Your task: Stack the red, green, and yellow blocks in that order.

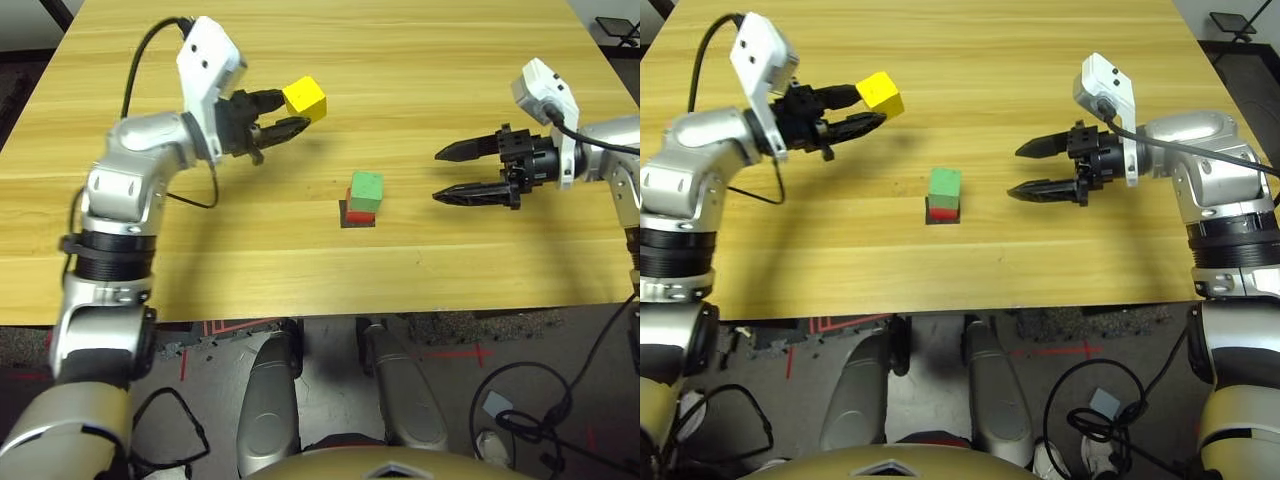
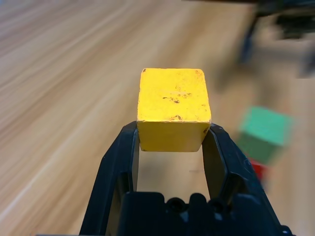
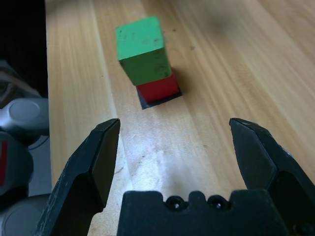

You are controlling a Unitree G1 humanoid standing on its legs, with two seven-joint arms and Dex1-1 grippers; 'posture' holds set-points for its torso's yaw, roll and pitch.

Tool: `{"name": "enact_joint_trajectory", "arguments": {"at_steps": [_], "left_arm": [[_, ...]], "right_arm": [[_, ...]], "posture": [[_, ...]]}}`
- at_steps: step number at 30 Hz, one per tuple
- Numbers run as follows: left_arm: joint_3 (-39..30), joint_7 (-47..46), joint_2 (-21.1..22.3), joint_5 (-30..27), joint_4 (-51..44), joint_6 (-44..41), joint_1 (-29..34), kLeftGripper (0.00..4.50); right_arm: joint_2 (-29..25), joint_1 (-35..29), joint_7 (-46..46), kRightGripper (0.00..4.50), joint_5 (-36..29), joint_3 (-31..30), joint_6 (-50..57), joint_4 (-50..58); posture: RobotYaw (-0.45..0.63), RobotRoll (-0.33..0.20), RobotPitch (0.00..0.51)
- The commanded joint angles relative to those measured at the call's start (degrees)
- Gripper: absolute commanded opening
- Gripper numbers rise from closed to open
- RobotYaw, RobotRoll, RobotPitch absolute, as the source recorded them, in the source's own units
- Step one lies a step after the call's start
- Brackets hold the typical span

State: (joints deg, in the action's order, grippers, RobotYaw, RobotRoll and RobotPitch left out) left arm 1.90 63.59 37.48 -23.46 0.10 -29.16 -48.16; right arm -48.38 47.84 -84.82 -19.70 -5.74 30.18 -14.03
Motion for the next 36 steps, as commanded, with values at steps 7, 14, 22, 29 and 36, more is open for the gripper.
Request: {"name": "enact_joint_trajectory", "arguments": {"at_steps": [7, 14, 22, 29, 36], "left_arm": [[7.56, 4.32, -4.00, 0.54, 0.83, 0.37, -0.80, 1.93], [9.95, 5.90, -7.11, 3.91, 7.26, 5.32, -4.26, 1.93], [10.53, 7.97, -8.08, 5.12, 8.44, 7.59, -4.27, 1.93], [10.78, 9.26, -8.37, 5.71, 7.95, 7.53, -3.85, 1.93], [11.31, 9.93, -8.24, 5.67, 6.14, 7.12, -2.65, 1.93]], "right_arm": [[1.22, -0.32, -3.52, 4.50, 0.58, -2.10, -3.98, 0.15], [2.11, 0.18, -4.43, 4.50, -0.45, -1.67, -3.98, 1.67], [1.64, -0.20, -3.96, 4.50, -0.83, -1.22, -3.41, 2.54], [1.57, 0.13, -3.61, 4.50, -0.64, -1.08, -3.37, 2.04], [1.62, 0.11, -3.29, 4.50, -0.52, -1.01, -3.42, 1.82]], "posture": [[-0.06, -0.116, 0.272], [-0.08, -0.117, 0.274], [-0.09, -0.118, 0.277], [-0.10, -0.119, 0.281], [-0.10, -0.120, 0.284]]}}
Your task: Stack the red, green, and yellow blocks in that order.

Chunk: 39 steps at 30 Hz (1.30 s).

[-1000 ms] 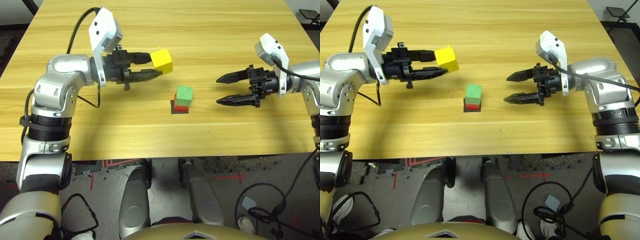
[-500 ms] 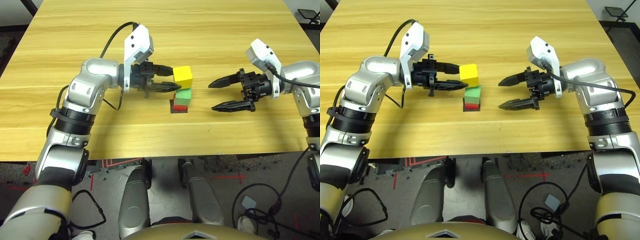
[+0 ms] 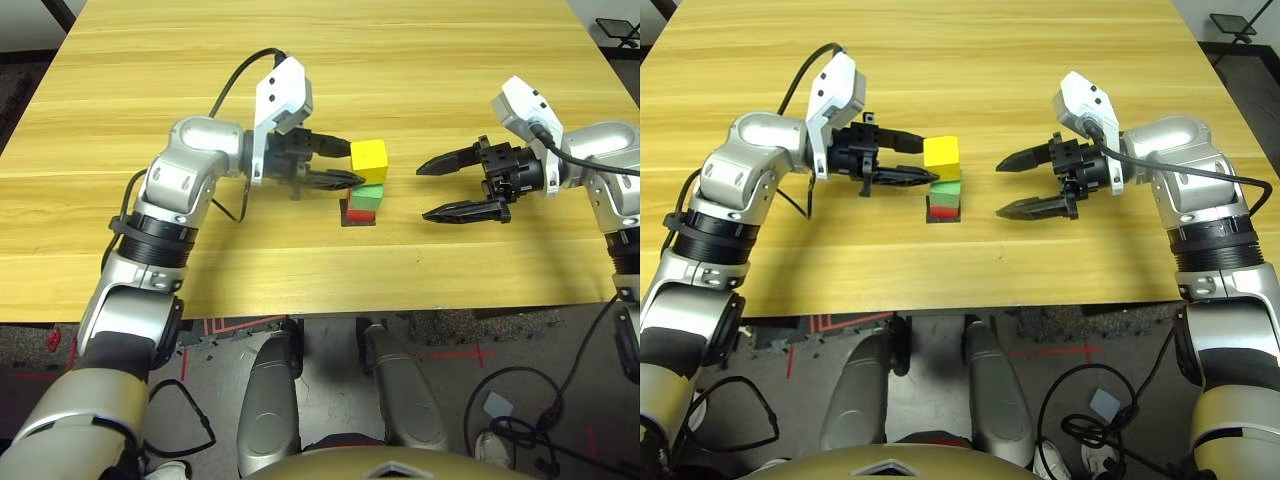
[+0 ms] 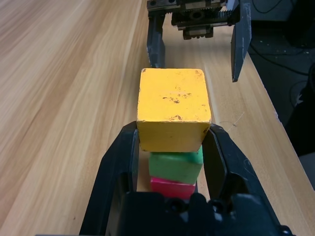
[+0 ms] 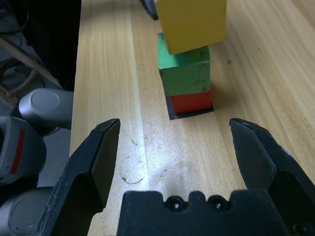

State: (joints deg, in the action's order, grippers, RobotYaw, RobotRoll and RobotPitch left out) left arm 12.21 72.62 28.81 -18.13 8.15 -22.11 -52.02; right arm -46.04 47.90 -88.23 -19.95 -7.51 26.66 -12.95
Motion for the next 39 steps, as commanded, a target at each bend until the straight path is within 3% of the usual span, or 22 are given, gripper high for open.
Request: {"name": "enact_joint_trajectory", "arguments": {"at_steps": [1, 22, 26, 30, 36, 39], "left_arm": [[1.02, 1.07, 0.57, 0.28, -2.13, 0.04, 1.40, 1.93], [1.31, 1.80, 0.10, 2.84, 0.77, 3.37, 1.21, 1.93], [1.42, 1.51, -0.35, 3.21, 1.31, 3.60, 0.92, 3.04], [1.35, 0.85, -1.05, 3.53, 1.90, 3.70, 0.35, 4.47], [-0.87, 0.30, 0.35, 1.51, -0.87, 0.78, 0.03, 4.47], [-3.72, 0.89, 3.39, -1.99, -6.63, -3.12, 2.60, 4.47]], "right_arm": [[-0.75, 0.02, 0.18, 4.50, -0.29, 0.78, 0.16, 0.81], [-0.93, 0.10, 1.03, 4.50, -0.73, 1.12, 1.53, 1.48], [-0.98, 0.07, 1.20, 4.50, -0.82, 1.29, 1.87, 1.74], [-1.05, -0.08, 1.44, 4.50, -1.03, 1.31, 2.16, 2.06], [-1.20, -0.13, 1.52, 4.50, -1.54, 1.40, 2.46, 2.47], [-1.50, -0.01, 1.13, 4.50, -1.91, 1.87, 2.27, 2.18]], "posture": [[-0.10, -0.120, 0.284], [-0.11, -0.125, 0.288], [-0.11, -0.126, 0.287], [-0.11, -0.127, 0.285], [-0.11, -0.127, 0.277], [-0.11, -0.128, 0.275]]}}
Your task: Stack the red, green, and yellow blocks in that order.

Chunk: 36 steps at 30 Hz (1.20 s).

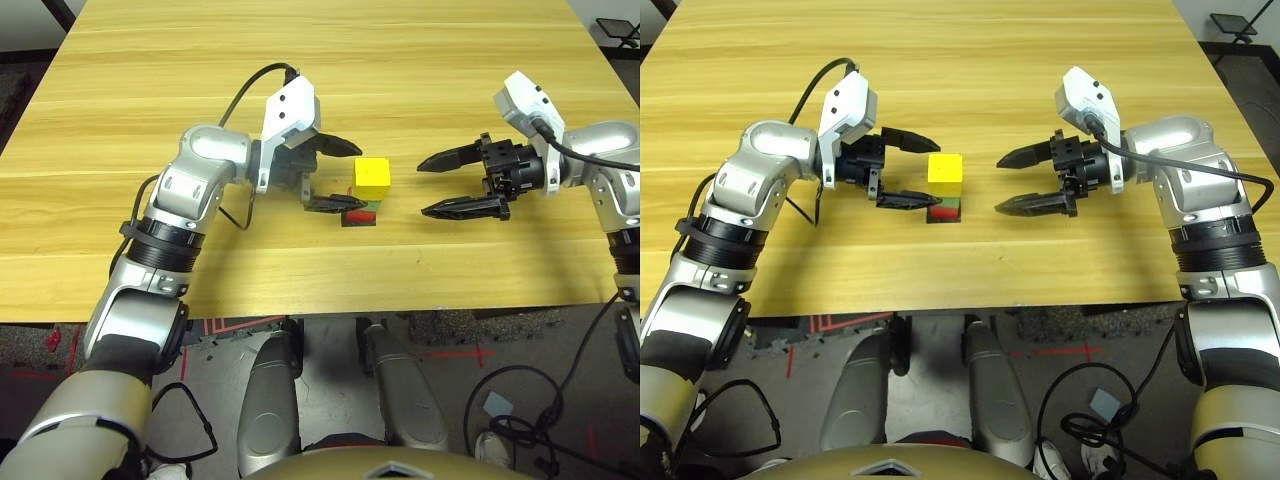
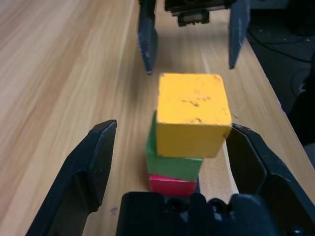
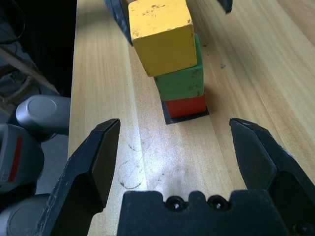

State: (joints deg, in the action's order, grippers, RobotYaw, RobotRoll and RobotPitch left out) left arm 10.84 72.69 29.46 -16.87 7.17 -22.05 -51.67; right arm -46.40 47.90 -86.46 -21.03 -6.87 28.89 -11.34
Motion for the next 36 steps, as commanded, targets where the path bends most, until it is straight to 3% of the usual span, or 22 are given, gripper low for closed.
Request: {"name": "enact_joint_trajectory", "arguments": {"at_steps": [1, 6, 9, 11, 13, 16, 20, 28, 36], "left_arm": [[-3.22, 0.82, 3.61, -4.57, -7.68, -4.75, 3.12, 4.47], [-15.71, -6.10, 8.60, -21.86, -25.08, -24.27, 10.88, 4.47], [-23.12, -17.65, 7.67, -23.73, -29.46, -28.92, 14.41, 4.47], [-25.31, -25.69, 5.90, -21.14, -31.44, -28.53, 17.07, 4.47], [-27.06, -34.85, 1.46, -16.82, -32.91, -24.61, 20.96, 4.47], [-27.25, -47.61, -6.63, -9.39, -34.64, -18.02, 28.69, 4.47], [-27.58, -57.24, -12.32, -2.55, -31.91, -10.40, 32.80, 4.47], [-28.04, -61.06, -11.88, 8.33, -21.01, 14.70, 41.15, 4.47], [-28.30, -60.52, -11.21, 10.67, -13.23, 26.60, 49.18, 4.47]], "right_arm": [[-1.26, 0.09, -0.84, 4.50, -1.03, 1.59, -0.07, 0.05], [-2.58, 0.38, -1.47, 4.50, -1.86, 3.56, 0.13, -2.32], [-2.85, -0.08, 2.83, 4.50, -1.57, 6.30, 0.60, -3.74], [-2.07, -1.07, 7.89, 4.50, -1.07, 8.91, 0.34, -4.80], [0.99, -2.49, 19.79, 4.50, -0.03, 13.35, 1.36, -4.95], [9.69, -7.90, 39.20, 4.50, 0.63, 21.11, 0.28, 1.60], [17.60, -13.58, 52.41, 4.50, 0.73, 25.25, -1.27, 7.69], [24.11, -19.91, 62.96, 4.50, 2.41, 27.20, -13.39, 7.73], [23.56, -26.45, 66.67, 4.50, 6.82, 28.95, -31.17, -0.99]], "posture": [[-0.10, -0.131, 0.274], [-0.08, -0.136, 0.270], [-0.05, -0.140, 0.266], [-0.04, -0.142, 0.264], [-0.03, -0.141, 0.262], [-0.05, -0.154, 0.275], [-0.05, -0.152, 0.289], [-0.05, -0.160, 0.291], [-0.06, -0.145, 0.284]]}}
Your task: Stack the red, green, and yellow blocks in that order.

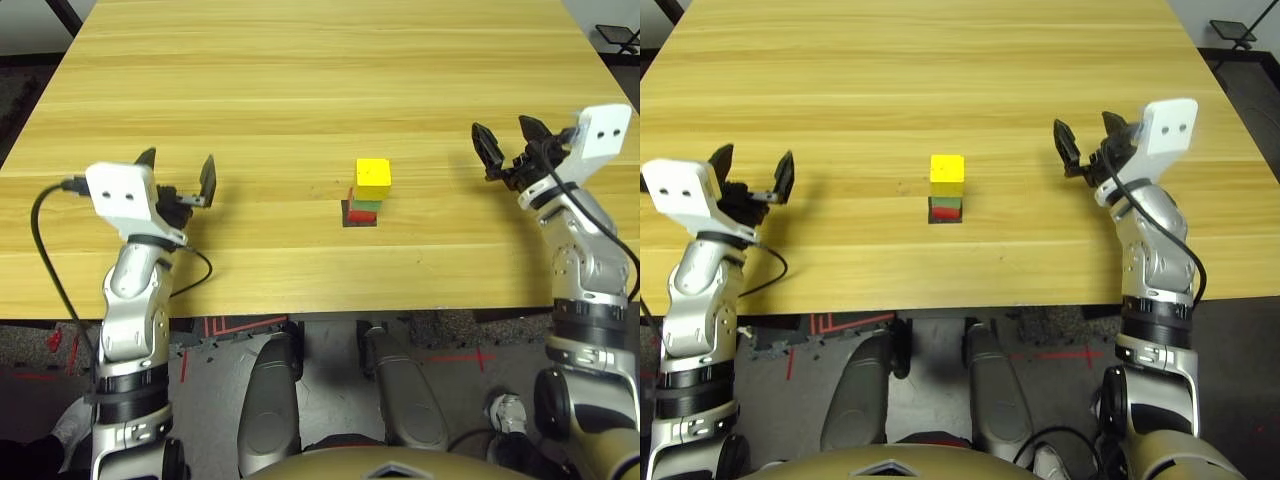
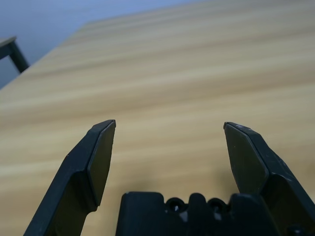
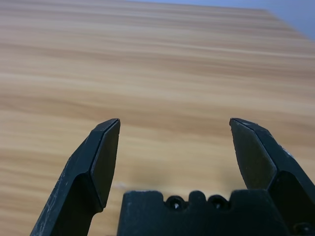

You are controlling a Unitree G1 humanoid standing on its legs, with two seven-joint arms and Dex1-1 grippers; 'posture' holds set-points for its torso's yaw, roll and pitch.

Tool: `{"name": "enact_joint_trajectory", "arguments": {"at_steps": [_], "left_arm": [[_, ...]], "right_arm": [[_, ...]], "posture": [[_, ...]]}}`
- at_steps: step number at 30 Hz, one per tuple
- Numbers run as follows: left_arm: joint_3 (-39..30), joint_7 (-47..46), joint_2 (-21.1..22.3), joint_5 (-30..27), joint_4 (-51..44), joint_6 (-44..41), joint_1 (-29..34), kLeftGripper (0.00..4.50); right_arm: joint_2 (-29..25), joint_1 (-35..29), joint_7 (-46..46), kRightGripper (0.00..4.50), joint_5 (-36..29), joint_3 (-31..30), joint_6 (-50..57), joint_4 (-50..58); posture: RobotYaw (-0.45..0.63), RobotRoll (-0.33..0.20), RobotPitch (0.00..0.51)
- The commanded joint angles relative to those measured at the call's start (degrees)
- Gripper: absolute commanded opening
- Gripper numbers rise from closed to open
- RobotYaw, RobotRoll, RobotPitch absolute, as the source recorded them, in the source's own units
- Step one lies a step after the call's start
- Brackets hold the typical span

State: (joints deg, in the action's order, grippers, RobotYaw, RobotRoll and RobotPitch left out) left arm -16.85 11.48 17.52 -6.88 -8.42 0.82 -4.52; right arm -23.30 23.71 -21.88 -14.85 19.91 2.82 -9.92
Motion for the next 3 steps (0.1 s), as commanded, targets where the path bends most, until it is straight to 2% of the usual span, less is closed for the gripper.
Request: {"name": "enact_joint_trajectory", "arguments": {"at_steps": [1, 3], "left_arm": [[-0.75, 0.77, 1.04, 0.73, 3.17, 4.61, 2.33, 4.47], [-1.29, 0.63, 1.55, 0.54, 4.51, 5.93, 2.55, 4.47]], "right_arm": [[0.68, -2.80, 2.42, 4.50, 0.57, 2.40, -6.75, -3.29], [1.05, -4.05, 3.06, 4.50, 0.45, 2.57, -9.11, -4.26]], "posture": [[-0.06, -0.145, 0.284], [-0.06, -0.137, 0.285]]}}
